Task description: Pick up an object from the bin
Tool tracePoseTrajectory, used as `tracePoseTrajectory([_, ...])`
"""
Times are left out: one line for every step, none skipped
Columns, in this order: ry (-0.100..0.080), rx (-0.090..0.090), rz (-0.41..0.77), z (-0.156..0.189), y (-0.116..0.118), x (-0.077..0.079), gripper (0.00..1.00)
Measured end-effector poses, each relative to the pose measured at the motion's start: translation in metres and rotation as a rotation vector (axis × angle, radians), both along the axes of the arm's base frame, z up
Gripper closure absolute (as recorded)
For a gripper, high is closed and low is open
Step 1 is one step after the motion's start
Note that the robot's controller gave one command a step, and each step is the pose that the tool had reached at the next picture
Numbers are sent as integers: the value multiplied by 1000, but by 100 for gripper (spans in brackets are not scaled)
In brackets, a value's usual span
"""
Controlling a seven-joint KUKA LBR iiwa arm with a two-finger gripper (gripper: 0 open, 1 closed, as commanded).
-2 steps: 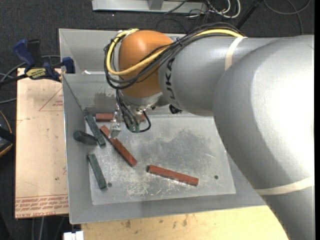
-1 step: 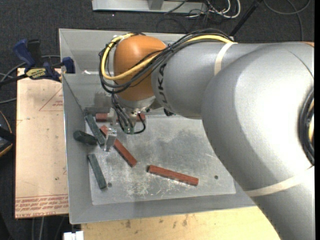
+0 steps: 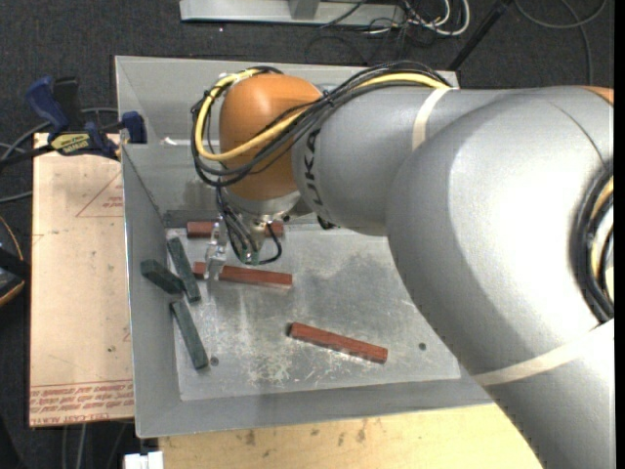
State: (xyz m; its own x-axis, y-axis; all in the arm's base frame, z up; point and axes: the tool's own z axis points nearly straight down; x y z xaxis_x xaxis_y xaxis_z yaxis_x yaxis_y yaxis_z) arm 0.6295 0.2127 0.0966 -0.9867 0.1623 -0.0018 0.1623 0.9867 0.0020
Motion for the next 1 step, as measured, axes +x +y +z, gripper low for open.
tracePoseTrajectory([0, 0, 0, 0, 0, 0, 100])
